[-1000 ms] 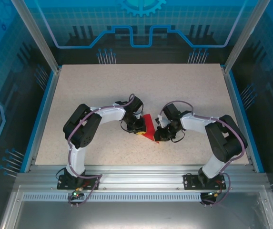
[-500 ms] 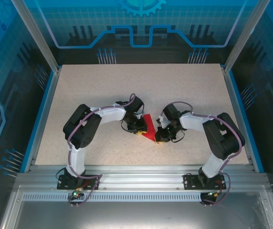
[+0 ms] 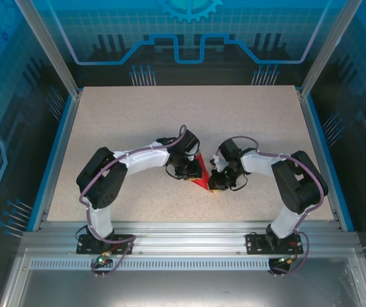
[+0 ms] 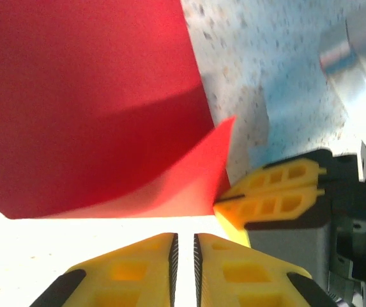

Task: Fold a paper plane with a square sheet of paper (fold left side to right side)
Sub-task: Third fold the triangle at the center of the table.

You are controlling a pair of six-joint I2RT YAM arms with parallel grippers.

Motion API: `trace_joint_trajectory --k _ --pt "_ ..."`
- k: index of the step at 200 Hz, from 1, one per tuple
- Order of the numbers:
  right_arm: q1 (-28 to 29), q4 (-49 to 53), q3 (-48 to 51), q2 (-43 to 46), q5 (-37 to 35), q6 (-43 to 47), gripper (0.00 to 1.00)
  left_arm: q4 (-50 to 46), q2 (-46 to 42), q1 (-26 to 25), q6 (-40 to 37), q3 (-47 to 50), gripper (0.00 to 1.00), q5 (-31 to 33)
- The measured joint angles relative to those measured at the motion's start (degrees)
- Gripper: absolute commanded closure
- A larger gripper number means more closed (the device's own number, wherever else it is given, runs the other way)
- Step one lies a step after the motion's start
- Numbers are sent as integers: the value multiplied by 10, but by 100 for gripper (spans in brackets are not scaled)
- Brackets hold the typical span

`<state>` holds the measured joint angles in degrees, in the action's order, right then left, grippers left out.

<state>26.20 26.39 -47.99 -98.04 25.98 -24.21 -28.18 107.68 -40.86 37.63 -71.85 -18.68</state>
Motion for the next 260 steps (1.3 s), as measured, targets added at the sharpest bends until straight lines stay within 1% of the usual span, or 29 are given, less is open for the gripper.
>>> trace_joint_trajectory --k 25,98,174,206,260 --pt "0 0 0 0 0 0 93 7 10 -13 12 0 85 -7" --pt "0 0 0 0 0 0 93 36 57 -13 45 0 86 -18" --pt "0 3 -1 0 -2 0 93 41 69 -13 45 0 86 -19" --pt "0 7 -3 -1 -4 0 93 44 69 -7 44 4 87 -20" --pt "0 10 -5 -2 -7 1 93 77 59 23 30 38 86 -57"
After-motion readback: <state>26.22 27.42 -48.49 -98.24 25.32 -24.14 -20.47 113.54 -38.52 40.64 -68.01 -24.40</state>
